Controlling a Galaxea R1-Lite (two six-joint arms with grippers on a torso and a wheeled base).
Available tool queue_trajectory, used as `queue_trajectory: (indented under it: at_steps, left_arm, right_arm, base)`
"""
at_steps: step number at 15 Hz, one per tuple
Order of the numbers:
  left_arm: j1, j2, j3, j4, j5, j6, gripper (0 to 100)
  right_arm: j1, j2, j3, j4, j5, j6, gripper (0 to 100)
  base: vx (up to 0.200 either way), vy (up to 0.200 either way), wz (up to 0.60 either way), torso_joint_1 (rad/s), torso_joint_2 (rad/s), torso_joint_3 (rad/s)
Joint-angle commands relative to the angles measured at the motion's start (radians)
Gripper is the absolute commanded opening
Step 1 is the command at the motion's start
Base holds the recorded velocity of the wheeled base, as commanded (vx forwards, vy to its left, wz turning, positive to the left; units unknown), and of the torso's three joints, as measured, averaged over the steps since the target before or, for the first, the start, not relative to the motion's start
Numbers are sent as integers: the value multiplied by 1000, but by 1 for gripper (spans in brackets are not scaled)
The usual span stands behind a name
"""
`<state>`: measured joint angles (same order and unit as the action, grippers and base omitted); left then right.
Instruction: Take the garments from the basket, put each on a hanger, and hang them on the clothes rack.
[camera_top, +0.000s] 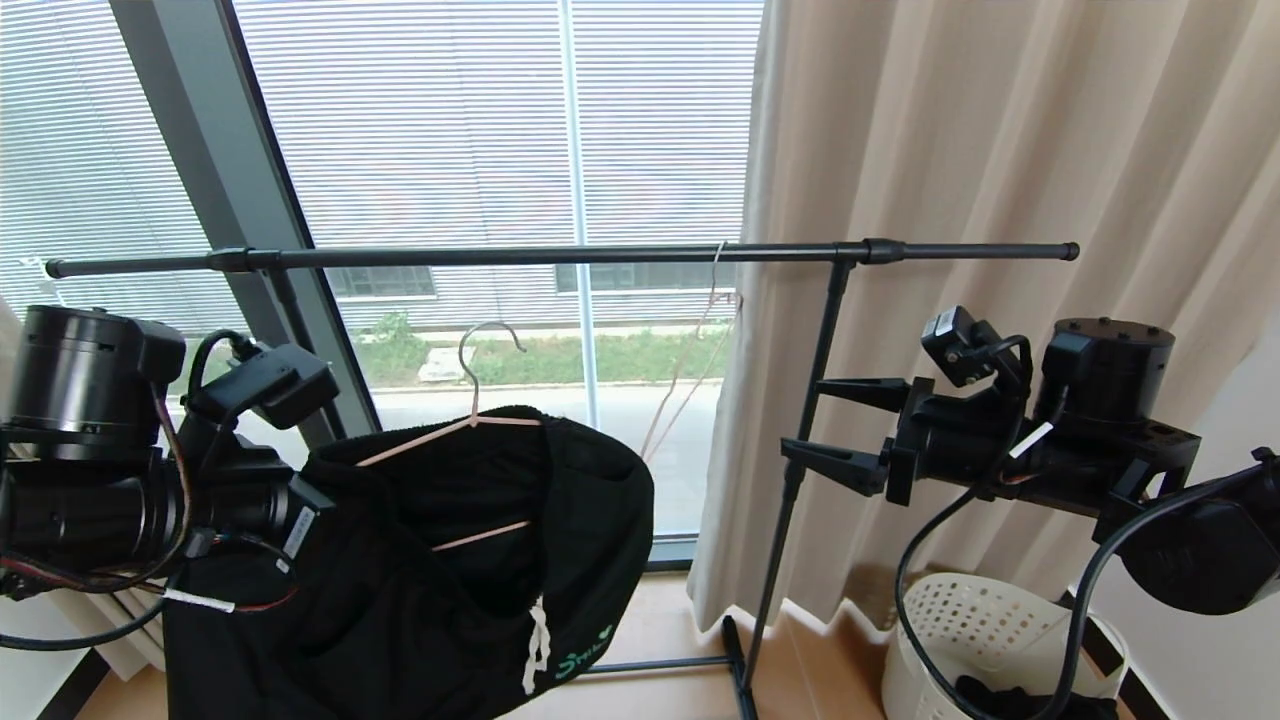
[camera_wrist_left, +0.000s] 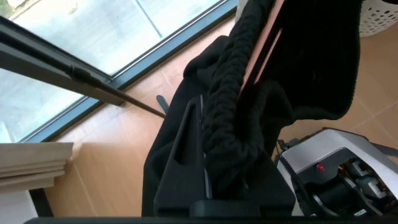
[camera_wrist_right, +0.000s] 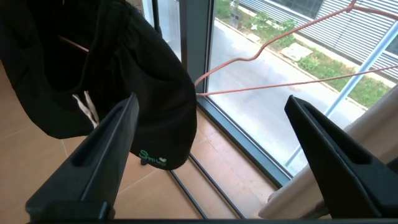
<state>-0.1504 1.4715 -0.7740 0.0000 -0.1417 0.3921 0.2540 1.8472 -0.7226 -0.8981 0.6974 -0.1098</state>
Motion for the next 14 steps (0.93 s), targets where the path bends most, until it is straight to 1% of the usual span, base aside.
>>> queue_trajectory:
  at_steps: [1,2,3,5,10,13,14]
  left_arm:
    - [-21,73,-11,-2,57,-4,0]
    - [-26,96,-30,-3,83,-10,0]
    - [-28,99,-31,-3,85,-10,0]
    - [-40,145,-77,-3,140,-42,0]
    - [-49,217,-79,-3,218,-41,0]
    - [-49,248,-99,-5,235,-45,0]
    - [-49,268,-122,-12,241,-58,0]
  right_arm:
    - [1,1,-1,-1,1,-1,100]
    - [1,1,-1,-1,1,-1,100]
    - [1,1,-1,-1,1,-1,100]
    - [1,6,0,-1,1,-1,100]
    - [1,7,-3,1,1,-1,100]
    - [1,7,-3,1,1,-2,100]
    - [1,7,-3,1,1,-1,100]
  base:
    - [0,0,0,0,0,0]
    - [0,0,0,0,0,0]
    - [0,0,0,0,0,0]
    - [0,0,0,0,0,0]
    - [0,0,0,0,0,0]
    - [0,0,0,0,0,0]
    - [0,0,0,0,0,0]
